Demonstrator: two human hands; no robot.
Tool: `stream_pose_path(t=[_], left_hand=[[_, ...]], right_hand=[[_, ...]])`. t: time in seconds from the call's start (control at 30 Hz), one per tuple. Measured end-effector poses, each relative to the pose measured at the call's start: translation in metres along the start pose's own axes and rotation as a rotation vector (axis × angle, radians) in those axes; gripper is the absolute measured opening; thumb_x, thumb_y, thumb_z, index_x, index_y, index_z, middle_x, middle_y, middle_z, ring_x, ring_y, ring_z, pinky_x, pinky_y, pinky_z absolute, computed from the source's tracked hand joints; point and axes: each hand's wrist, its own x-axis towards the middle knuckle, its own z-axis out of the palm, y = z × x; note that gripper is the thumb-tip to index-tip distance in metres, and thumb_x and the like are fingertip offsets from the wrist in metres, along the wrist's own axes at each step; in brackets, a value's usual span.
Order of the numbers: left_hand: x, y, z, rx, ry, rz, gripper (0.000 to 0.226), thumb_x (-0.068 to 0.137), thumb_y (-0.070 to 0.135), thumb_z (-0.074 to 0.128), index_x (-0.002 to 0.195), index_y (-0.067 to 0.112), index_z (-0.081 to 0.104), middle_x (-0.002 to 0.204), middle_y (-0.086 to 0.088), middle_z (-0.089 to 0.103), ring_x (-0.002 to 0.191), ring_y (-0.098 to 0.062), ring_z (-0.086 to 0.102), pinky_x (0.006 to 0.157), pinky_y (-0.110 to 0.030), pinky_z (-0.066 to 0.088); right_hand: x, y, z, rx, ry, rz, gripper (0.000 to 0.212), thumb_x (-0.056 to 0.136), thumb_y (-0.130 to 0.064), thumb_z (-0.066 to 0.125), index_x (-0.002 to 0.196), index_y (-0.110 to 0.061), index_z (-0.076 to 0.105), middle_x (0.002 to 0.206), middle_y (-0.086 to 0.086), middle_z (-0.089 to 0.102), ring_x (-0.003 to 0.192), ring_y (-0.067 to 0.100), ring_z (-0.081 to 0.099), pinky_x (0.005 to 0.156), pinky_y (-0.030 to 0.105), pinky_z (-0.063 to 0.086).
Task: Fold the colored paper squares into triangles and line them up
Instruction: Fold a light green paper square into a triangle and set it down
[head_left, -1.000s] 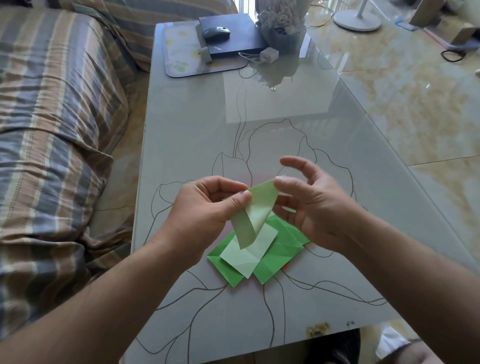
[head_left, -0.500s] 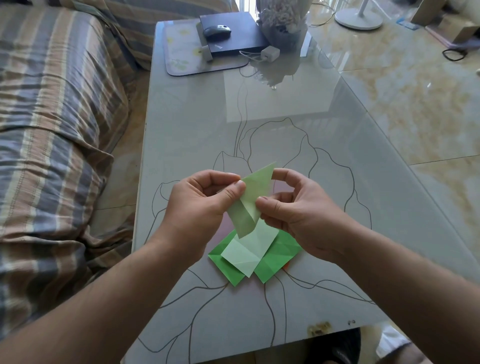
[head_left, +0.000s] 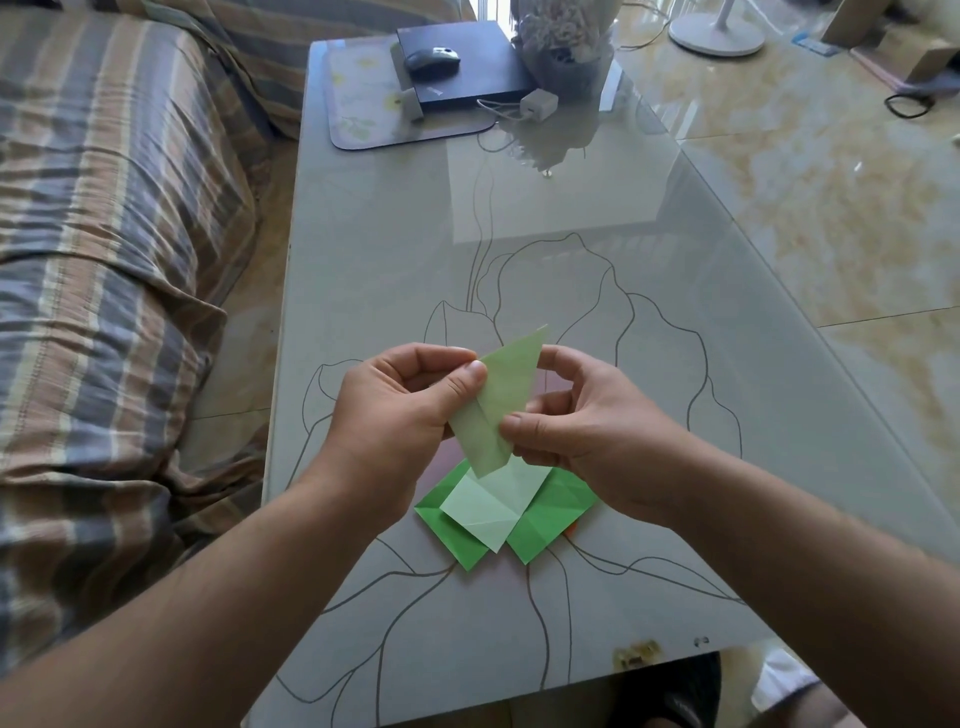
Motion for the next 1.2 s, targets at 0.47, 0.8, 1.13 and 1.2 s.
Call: stream_pose_path(t=[0.47, 0.8, 1.13, 1.2], left_hand=[[0.002, 0.003, -0.002, -0.021, 0.049, 0.015, 0.013, 0.089, 0.007, 0.074, 0.102, 0.005, 0.072, 0.095, -0.015, 0.078, 0.086, -0.027, 0.077, 0.074, -0.038, 0.064], [0.001, 0.002, -0.001, -0.003, 0.015, 0.014, 0.011, 0.088, 0.007, 0.076, 0.099, 0.006, 0.073, 0.092, -0.014, 0.078, 0.084, -0.025, 0.077, 0.073, -0.037, 0.064], [-0.004, 0.0, 0.003, 0.082, -0.028, 0.042, 0.009, 0.086, 0.006, 0.078, 0.095, 0.006, 0.075, 0.087, -0.012, 0.079, 0.081, -0.022, 0.076, 0.077, -0.039, 0.065], [-0.004, 0.0, 0.003, 0.082, -0.032, 0.035, 0.01, 0.085, 0.006, 0.078, 0.094, 0.007, 0.075, 0.087, -0.011, 0.078, 0.08, -0.022, 0.076, 0.077, -0.039, 0.065]], right_hand=[[0.0, 0.005, 0.002, -0.121, -0.04, -0.013, 0.057, 0.09, -0.003, 0.077, 0.139, -0.021, 0.054, 0.08, 0.007, 0.07, 0.08, 0.021, 0.067, 0.087, 0.04, 0.055], [0.001, -0.001, -0.006, -0.039, -0.043, 0.006, 0.06, 0.087, -0.009, 0.081, 0.138, -0.029, 0.057, 0.101, 0.019, 0.073, 0.091, 0.026, 0.068, 0.088, 0.039, 0.056], [0.005, -0.01, -0.014, 0.144, 0.062, -0.009, 0.059, 0.081, 0.014, 0.074, 0.13, -0.016, 0.061, 0.086, 0.015, 0.06, 0.075, 0.026, 0.06, 0.072, 0.032, 0.054], [0.003, -0.014, -0.017, 0.146, 0.089, -0.019, 0.056, 0.086, 0.016, 0.069, 0.131, -0.016, 0.061, 0.084, 0.014, 0.059, 0.073, 0.026, 0.062, 0.07, 0.031, 0.056]])
